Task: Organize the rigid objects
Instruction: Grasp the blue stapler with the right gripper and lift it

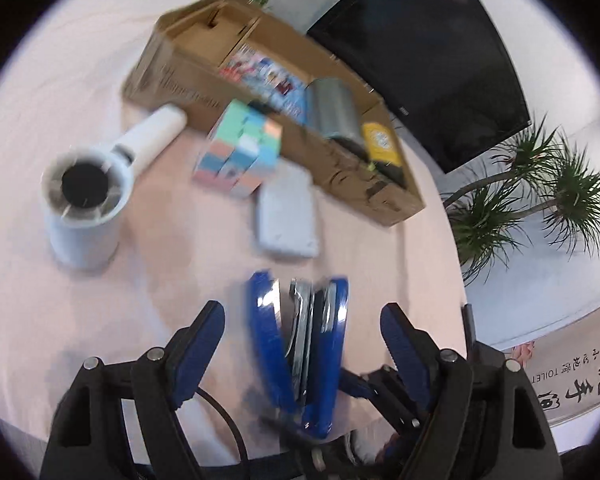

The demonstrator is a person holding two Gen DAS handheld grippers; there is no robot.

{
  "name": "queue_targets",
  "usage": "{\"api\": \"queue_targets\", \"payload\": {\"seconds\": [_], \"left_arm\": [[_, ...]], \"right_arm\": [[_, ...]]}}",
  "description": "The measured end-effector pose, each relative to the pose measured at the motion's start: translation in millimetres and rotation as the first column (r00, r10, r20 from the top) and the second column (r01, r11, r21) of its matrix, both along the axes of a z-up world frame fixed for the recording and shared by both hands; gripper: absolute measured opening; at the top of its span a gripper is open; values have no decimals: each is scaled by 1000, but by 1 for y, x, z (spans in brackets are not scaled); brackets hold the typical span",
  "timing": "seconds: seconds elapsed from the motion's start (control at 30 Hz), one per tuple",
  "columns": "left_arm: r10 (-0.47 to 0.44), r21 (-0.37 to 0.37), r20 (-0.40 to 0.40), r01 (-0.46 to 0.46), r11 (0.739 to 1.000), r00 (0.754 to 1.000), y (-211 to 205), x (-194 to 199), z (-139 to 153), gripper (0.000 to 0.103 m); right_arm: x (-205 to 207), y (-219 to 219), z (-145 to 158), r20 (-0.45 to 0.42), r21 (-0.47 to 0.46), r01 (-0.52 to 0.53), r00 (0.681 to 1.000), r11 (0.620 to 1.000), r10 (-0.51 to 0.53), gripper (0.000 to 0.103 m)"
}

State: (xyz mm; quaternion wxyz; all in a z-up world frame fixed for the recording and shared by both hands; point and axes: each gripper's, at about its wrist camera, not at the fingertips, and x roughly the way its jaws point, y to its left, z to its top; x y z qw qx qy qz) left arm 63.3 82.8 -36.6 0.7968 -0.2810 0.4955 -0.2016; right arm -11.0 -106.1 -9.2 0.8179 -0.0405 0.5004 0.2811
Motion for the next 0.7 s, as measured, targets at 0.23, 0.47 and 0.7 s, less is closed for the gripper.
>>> {"api": "queue_targets", "payload": {"seconds": [0.23, 0.47, 0.7], "left_arm": [[-60, -54, -17, 59, 997, 998, -10, 7, -14, 80], [-138, -91, -17, 136, 987, 990, -48, 22, -24, 80], [-174, -33, -17, 174, 984, 985, -76, 31, -36, 80]], "right_arm": [[13, -46, -13, -123, 271, 101, 990, 957, -70, 34], [23, -156, -54, -454, 599, 469, 867, 650, -207, 40], [8, -135, 32, 13, 308, 218, 972, 926, -233, 72]]}}
